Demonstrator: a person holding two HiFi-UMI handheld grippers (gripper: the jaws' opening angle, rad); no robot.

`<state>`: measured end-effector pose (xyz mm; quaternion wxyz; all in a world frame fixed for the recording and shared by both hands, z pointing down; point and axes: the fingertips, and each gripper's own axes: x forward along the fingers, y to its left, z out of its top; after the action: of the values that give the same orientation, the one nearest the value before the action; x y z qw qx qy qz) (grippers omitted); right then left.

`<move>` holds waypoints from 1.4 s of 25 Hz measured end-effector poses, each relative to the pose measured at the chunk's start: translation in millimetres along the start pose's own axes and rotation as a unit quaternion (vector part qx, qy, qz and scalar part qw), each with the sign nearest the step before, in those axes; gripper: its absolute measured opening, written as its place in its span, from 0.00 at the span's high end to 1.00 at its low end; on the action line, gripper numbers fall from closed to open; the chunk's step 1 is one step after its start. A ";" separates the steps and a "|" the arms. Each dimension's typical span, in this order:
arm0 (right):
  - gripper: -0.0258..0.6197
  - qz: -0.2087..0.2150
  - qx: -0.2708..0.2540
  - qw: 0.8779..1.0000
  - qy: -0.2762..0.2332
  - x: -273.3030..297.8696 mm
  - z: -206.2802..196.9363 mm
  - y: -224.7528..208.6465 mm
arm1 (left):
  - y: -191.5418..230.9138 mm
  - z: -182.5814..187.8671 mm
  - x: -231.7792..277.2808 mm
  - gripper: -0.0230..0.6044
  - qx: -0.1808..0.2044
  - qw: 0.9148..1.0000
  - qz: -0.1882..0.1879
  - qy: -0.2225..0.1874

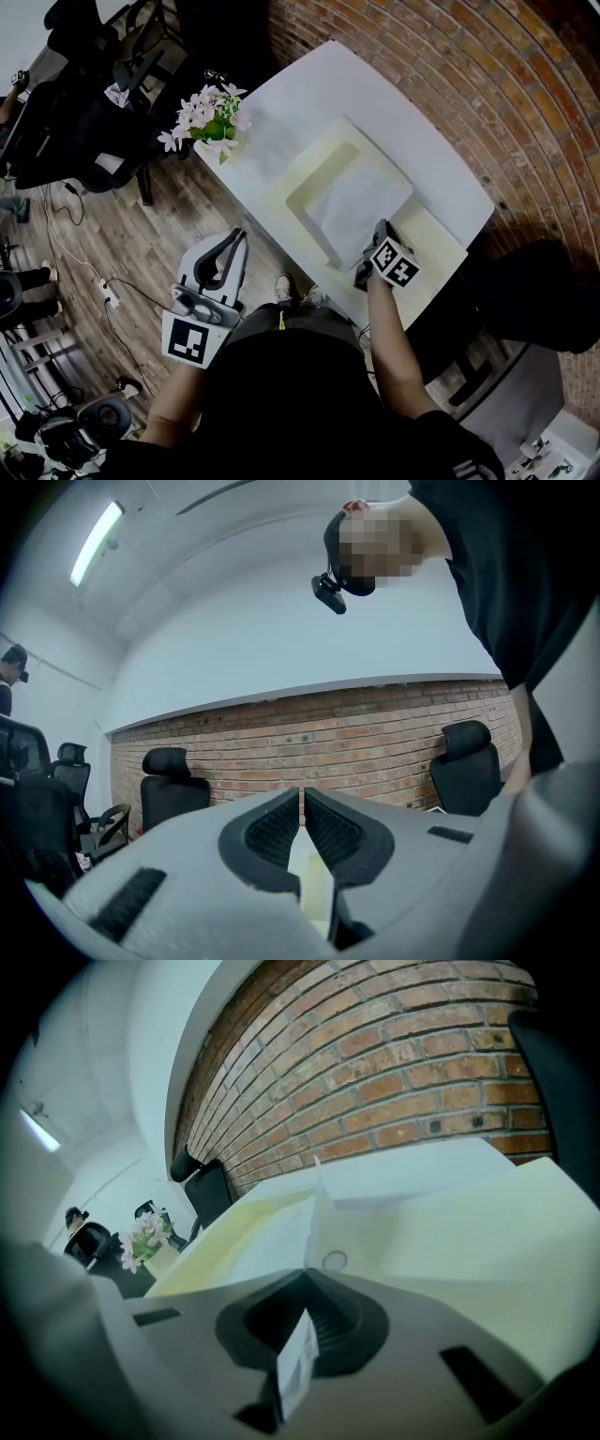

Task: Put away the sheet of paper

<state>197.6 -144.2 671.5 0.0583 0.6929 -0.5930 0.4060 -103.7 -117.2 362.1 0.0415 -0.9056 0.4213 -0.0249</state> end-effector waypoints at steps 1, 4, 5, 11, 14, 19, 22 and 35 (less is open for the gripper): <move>0.94 0.002 0.000 1.000 0.001 2.1 -0.2 2.8 | 1.1 -0.8 -0.3 0.90 0.000 1.000 0.001 0.001; 0.94 0.008 0.003 1.000 0.004 8.2 -0.7 9.7 | 3.1 -2.3 -0.8 0.90 0.000 1.000 0.004 0.004; 0.94 0.009 0.005 1.000 0.005 10.1 -1.2 11.7 | 3.9 -2.8 -1.0 0.90 0.000 1.000 0.005 0.005; 0.94 0.003 0.028 1.000 0.008 18.1 -2.4 12.9 | 9.7 -5.8 -1.4 0.90 -0.001 1.000 0.010 0.011; 0.94 0.001 0.053 0.999 0.009 18.7 -2.6 8.8 | 9.6 -7.5 0.0 0.90 -0.002 1.000 0.009 0.014; 0.94 0.018 0.064 0.998 0.011 26.2 -7.0 23.2 | 10.5 -9.8 2.6 0.90 -0.005 1.000 0.006 0.015; 0.94 0.026 0.066 0.997 0.013 31.9 -7.9 31.7 | 11.9 -10.3 1.6 0.90 -0.004 1.000 0.008 0.015; 0.94 0.049 0.057 0.997 0.025 44.8 -9.8 56.6 | 16.5 -12.4 -9.4 0.90 -0.004 1.000 0.020 0.021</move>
<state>142.1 -189.7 683.7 0.0138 0.6554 -0.6004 0.4580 -123.3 -121.3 372.7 0.0294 -0.8965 0.4401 -0.0413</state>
